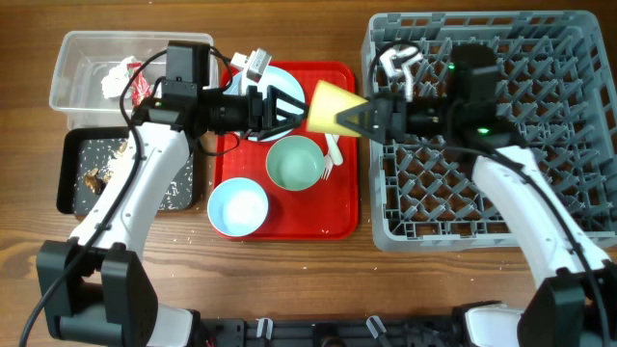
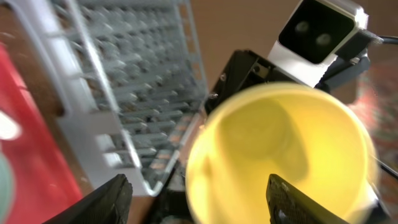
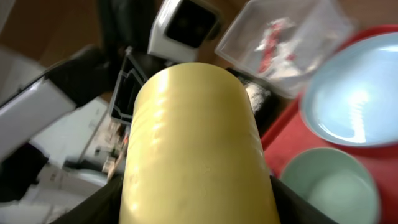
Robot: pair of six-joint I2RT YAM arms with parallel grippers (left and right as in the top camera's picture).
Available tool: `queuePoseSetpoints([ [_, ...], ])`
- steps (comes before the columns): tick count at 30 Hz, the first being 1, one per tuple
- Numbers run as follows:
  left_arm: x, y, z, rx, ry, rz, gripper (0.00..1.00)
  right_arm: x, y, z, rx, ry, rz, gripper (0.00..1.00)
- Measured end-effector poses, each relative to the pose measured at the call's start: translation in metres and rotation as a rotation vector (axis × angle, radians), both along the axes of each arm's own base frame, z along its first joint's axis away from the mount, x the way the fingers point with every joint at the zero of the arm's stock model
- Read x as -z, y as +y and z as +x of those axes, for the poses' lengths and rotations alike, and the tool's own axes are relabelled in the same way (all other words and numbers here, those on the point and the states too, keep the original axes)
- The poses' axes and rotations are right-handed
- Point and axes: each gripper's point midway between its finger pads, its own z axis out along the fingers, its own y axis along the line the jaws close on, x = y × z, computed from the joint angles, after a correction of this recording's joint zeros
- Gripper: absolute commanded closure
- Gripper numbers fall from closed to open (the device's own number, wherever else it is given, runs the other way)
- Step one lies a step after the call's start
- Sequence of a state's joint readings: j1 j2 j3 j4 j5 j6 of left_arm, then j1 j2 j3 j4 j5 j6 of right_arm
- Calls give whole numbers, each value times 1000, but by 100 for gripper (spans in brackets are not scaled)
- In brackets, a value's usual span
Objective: Sort waste into correct bins and load items into the dishwasher rack
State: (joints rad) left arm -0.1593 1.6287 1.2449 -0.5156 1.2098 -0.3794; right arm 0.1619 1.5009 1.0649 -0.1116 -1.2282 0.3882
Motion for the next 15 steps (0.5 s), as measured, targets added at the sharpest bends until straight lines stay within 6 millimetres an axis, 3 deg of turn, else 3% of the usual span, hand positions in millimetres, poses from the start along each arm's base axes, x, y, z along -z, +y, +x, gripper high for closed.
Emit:
queuePoseSetpoints([
  [2,26,13,16,-116,12,149,31,30,-36,-3,190,186,-157,38],
  [3,44,25,24,-191,28,259,31,32,-42,-6,226,192,-199,38],
  [5,72,51,31,-308,60,455,30,45,-62,-28,328,279,-366,36],
  [7,95,81,36,-414,76,649,29,54,-98,-57,466,335,-595,35],
  [9,102,97,41,-468,64,735,29,68,-118,-77,506,406,-752,34],
  [10,105,106,42,-496,60,782,29,86,-130,-91,506,462,-890,34],
  [15,109,114,42,-519,63,830,27,132,-146,-89,502,557,-1156,32],
])
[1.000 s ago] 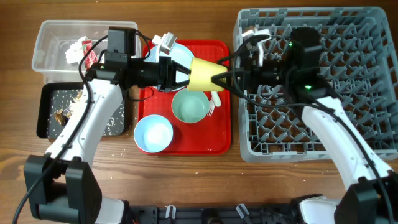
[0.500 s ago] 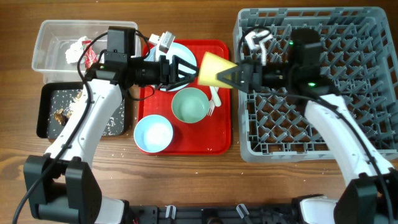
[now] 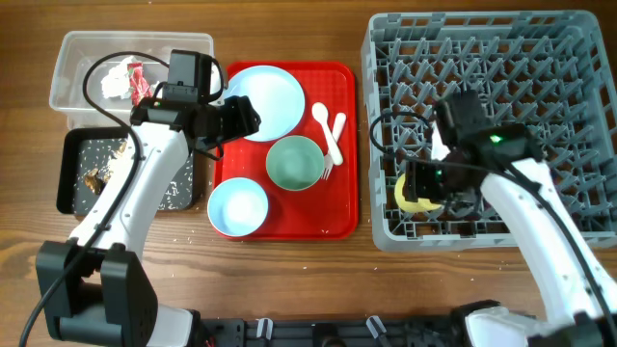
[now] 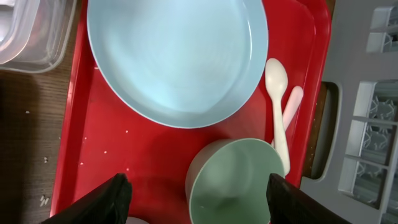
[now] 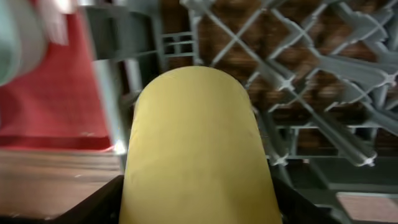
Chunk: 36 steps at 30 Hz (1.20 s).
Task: Sort waste into correct bins and load items into the dishwasher rack
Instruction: 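Place the yellow cup into the dish rack with the right gripper, then grasp the green bowl on the red tray with the right gripper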
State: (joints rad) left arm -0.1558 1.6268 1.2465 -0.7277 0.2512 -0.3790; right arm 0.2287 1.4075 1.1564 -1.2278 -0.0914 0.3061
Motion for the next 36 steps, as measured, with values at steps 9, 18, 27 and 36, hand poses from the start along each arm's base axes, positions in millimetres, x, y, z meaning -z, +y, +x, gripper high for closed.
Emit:
queuePoseSetpoints([
  [9,3,1,-6,-1,28,6,15,39,1,1,-17,173,-72,0],
  [18,4,3,-6,-5,28,15,0,-102,66,114,-120,-341,217,0],
  [27,-1,4,3,-18,-10,9,0,-91,143,107,-260,-324,318,4],
  [36,-7,60,6,-162,-3,10,0,24,167,108,-197,-94,106,33],
])
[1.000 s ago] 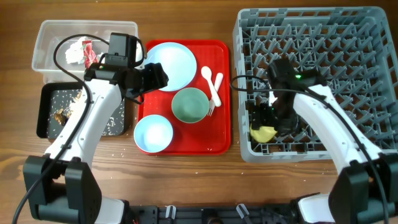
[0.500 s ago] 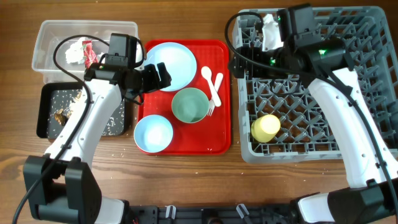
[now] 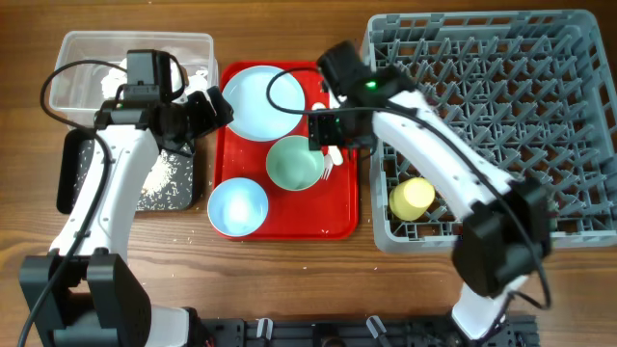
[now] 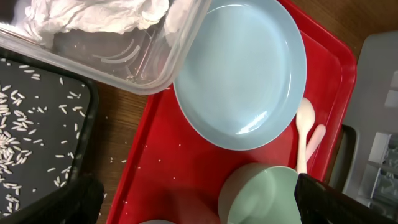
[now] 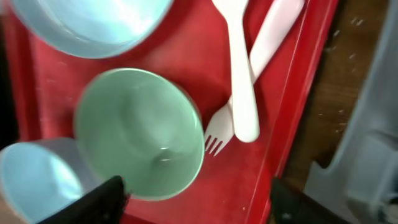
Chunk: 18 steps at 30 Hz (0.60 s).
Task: Sort waste into correct bins and load items into the dishwasher rack
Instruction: 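Grasp the green bowl on the red tray with the right gripper, then place the green bowl upright in the back of the dish rack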
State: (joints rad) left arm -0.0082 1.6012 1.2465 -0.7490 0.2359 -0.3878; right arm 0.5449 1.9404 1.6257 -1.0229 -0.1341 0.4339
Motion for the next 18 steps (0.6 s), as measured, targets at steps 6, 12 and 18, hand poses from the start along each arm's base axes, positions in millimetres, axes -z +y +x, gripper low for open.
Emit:
queuePoseSetpoints([
  [6,0,0,0,0,0,0,0,53,4,-2,0,98,-57,70],
  [12,0,0,-1,0,2,0,0,72,10,-4,-13,100,-50,96],
  [18,0,0,-1,0,2,0,0,73,11,-5,-14,102,-44,96],
])
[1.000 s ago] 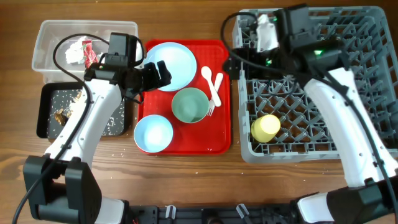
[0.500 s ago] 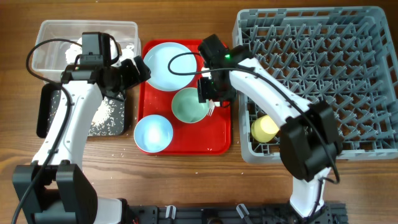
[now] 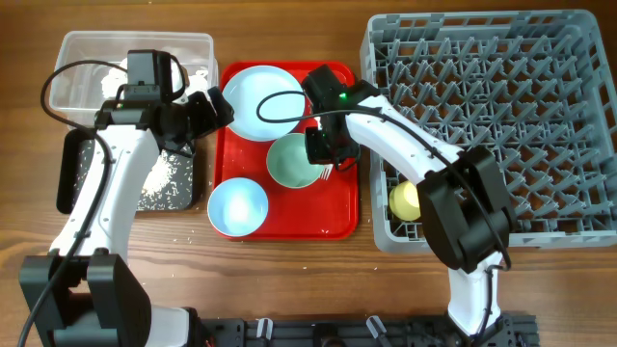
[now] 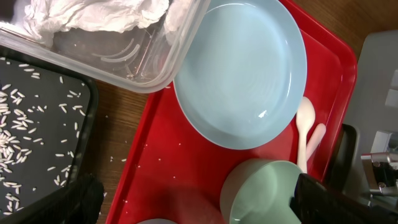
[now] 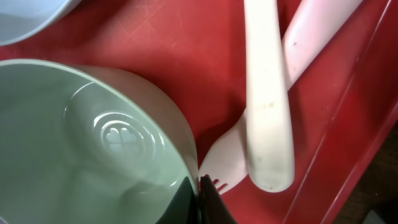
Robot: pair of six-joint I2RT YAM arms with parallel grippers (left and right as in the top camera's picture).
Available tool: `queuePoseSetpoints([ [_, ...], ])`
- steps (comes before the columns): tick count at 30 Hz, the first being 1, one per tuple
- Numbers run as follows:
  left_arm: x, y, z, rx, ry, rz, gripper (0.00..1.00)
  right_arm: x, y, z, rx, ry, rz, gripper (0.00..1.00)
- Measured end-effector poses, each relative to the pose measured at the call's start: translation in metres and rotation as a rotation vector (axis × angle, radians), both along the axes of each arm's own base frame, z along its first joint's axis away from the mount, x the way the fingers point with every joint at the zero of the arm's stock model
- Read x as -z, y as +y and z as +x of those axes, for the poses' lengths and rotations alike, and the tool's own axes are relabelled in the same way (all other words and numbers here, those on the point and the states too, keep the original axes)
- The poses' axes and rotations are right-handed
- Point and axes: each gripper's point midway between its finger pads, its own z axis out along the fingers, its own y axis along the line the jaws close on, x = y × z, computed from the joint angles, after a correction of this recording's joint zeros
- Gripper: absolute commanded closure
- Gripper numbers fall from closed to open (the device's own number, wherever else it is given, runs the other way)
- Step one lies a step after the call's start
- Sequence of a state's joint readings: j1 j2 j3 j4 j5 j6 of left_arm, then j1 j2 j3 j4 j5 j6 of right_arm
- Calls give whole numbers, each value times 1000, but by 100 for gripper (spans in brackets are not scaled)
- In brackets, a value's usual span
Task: Sort waste into correct bins and load items into the dishwasher rack
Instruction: 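Place the green bowl upright in the back of the dish rack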
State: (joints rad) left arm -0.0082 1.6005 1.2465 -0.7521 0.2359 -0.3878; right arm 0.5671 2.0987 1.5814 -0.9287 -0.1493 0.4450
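The green bowl (image 3: pixel 292 162) stands mid-tray on the red tray (image 3: pixel 339 210). My right gripper (image 5: pixel 199 186) is shut on the bowl's right rim (image 5: pixel 186 149), one finger inside and one outside. Right beside it lie a white spoon (image 5: pixel 267 93) and a pink fork (image 5: pixel 308 40). A light blue plate (image 3: pixel 258 101) and a light blue bowl (image 3: pixel 238 205) share the tray. A yellow cup (image 3: pixel 405 200) lies in the grey rack (image 3: pixel 501 125). My left gripper (image 4: pixel 199 205) hangs open over the tray's left edge, holding nothing.
A clear bin (image 3: pixel 87 63) with crumpled paper sits at the back left. Before it lies a black tray (image 3: pixel 77 183) scattered with rice. The rack fills the right side, close against the red tray. My right arm (image 3: pixel 405 145) crosses above the rack's left edge.
My right gripper was open above the green bowl and the cutlery. Now it sits lower and is shut on the bowl's right rim. The left arm has not moved.
The yellow cup was in my right gripper over the tray, facing the open left gripper. Then the right gripper held it in the rack's front left corner. Later the cup lay there, with the right gripper open over the tray, and now that gripper is shut on the green bowl.
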Motion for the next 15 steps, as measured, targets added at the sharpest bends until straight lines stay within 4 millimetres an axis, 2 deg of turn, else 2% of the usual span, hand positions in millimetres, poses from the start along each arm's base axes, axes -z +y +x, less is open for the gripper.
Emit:
queuePoseSetpoints([
  [7,0,0,0,0,0,0,0,-1,-2,-3,-16,7,-8,96],
  [9,0,0,0,0,0,0,0,-9,-7,-4,-22,2,-12,96],
  [10,0,0,0,0,0,0,0,-19,-11,0,-15,-18,-14,96],
  [13,0,0,0,0,0,0,0,-69,-34,24,32,-170,-38,96],
  [15,0,0,0,0,0,0,0,-109,-67,41,99,-314,-113,96],
])
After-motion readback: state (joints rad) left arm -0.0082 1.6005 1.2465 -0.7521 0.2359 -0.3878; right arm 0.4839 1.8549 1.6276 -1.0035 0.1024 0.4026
